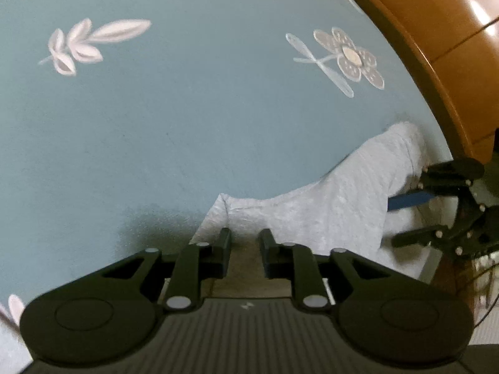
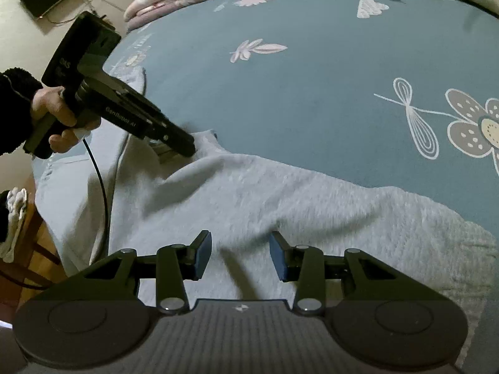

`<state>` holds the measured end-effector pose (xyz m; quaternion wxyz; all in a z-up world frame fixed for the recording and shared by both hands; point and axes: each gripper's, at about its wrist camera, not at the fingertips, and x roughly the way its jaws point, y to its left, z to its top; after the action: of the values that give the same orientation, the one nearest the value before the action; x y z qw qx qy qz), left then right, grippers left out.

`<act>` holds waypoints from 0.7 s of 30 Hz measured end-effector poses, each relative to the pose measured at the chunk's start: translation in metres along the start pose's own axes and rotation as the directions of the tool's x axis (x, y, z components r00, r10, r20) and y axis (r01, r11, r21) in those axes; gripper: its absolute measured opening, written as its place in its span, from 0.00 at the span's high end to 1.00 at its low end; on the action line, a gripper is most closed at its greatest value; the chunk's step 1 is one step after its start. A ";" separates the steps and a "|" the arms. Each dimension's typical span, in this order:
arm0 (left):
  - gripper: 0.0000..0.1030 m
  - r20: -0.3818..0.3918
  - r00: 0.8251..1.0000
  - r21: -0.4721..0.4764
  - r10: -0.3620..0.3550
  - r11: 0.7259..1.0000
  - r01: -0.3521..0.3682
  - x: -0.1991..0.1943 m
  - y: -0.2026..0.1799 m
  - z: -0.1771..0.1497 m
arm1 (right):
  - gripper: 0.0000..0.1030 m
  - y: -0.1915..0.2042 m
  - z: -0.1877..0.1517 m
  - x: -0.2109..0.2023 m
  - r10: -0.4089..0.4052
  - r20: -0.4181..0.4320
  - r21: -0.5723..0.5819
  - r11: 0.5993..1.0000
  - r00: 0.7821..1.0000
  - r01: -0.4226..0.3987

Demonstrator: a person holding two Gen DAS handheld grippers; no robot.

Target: Fold clothes

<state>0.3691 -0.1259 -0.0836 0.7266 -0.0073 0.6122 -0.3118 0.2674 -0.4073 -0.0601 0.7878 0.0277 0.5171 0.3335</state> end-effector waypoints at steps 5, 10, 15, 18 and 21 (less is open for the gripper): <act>0.80 -0.040 0.995 0.064 -0.092 0.994 0.094 0.007 0.016 0.013 | 0.55 0.006 0.011 0.006 -0.024 -0.019 0.038 0.999 1.000 0.024; 0.79 -0.078 0.981 0.066 -0.180 0.981 0.185 0.013 0.034 0.026 | 0.55 0.014 0.023 0.010 -0.044 -0.027 0.073 0.996 0.999 0.046; 0.62 -0.126 0.925 -0.060 -0.357 0.934 0.352 0.026 0.052 0.032 | 0.54 0.022 0.036 0.012 -0.044 -0.025 0.112 0.993 0.999 0.046; 0.62 -0.141 0.881 -0.180 -0.452 0.887 0.426 0.033 0.069 0.026 | 0.54 0.025 0.042 0.016 -0.049 -0.034 0.117 0.992 0.998 0.052; 0.70 -0.123 0.857 -0.265 -0.500 0.849 0.457 0.040 0.080 0.018 | 0.54 0.028 0.045 0.019 -0.044 -0.039 0.128 0.991 0.998 0.048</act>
<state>0.4230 -0.0871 -0.1457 0.5589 -0.2137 0.6878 -0.4110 0.2957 -0.3621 -0.0433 0.7825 0.0606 0.5521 0.2816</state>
